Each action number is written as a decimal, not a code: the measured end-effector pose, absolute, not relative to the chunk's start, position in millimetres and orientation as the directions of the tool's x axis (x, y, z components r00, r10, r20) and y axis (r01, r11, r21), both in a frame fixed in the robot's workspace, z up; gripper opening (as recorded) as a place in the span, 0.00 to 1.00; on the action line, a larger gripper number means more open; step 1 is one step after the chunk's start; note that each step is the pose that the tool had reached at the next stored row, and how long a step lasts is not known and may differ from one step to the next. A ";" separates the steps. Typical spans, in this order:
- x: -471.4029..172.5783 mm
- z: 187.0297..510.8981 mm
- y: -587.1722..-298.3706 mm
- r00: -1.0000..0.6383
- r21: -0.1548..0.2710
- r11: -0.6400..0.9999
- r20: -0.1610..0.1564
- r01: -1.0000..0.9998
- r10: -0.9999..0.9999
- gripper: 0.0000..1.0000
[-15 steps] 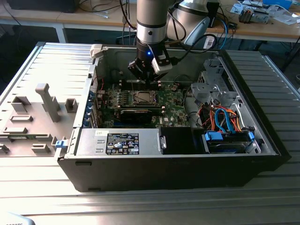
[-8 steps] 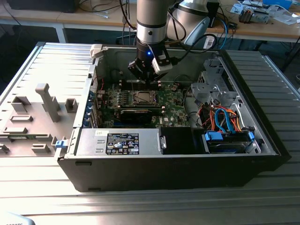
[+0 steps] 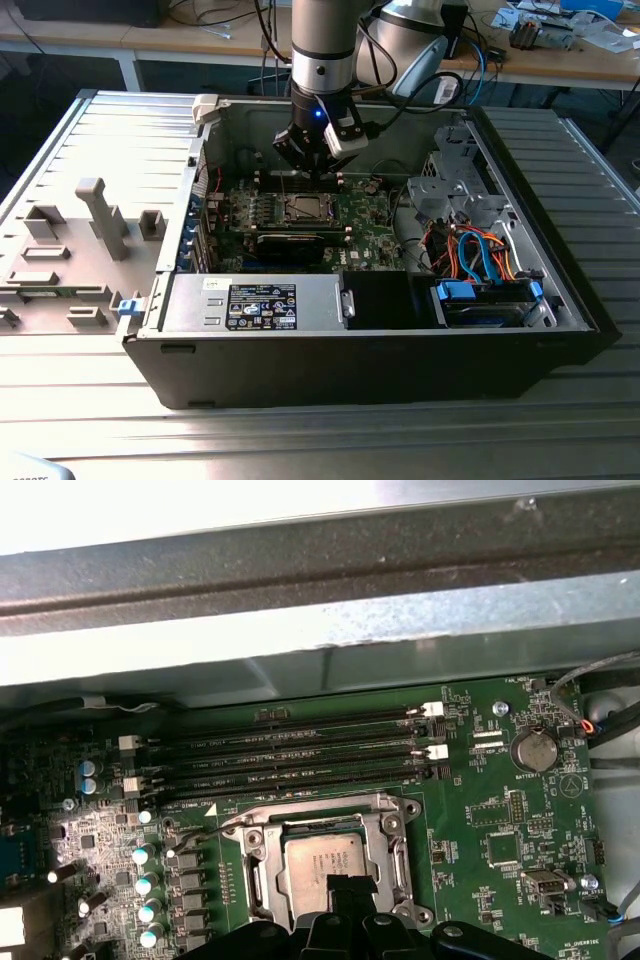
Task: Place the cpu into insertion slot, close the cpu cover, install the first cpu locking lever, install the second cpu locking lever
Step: 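Install the first cpu locking lever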
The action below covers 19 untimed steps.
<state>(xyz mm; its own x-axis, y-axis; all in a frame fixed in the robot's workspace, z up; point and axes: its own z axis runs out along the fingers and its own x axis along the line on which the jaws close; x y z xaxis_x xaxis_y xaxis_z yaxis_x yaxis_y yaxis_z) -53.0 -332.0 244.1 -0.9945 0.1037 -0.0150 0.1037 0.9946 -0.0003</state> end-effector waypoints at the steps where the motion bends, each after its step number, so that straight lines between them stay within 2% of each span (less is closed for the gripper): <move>1: -53.0 244.1 -332.0 -0.995 0.000 0.995 -0.015 0.103 0.103 0.11; 19: -53.0 244.1 -332.0 -0.996 0.000 0.996 -0.015 0.091 0.091 0.11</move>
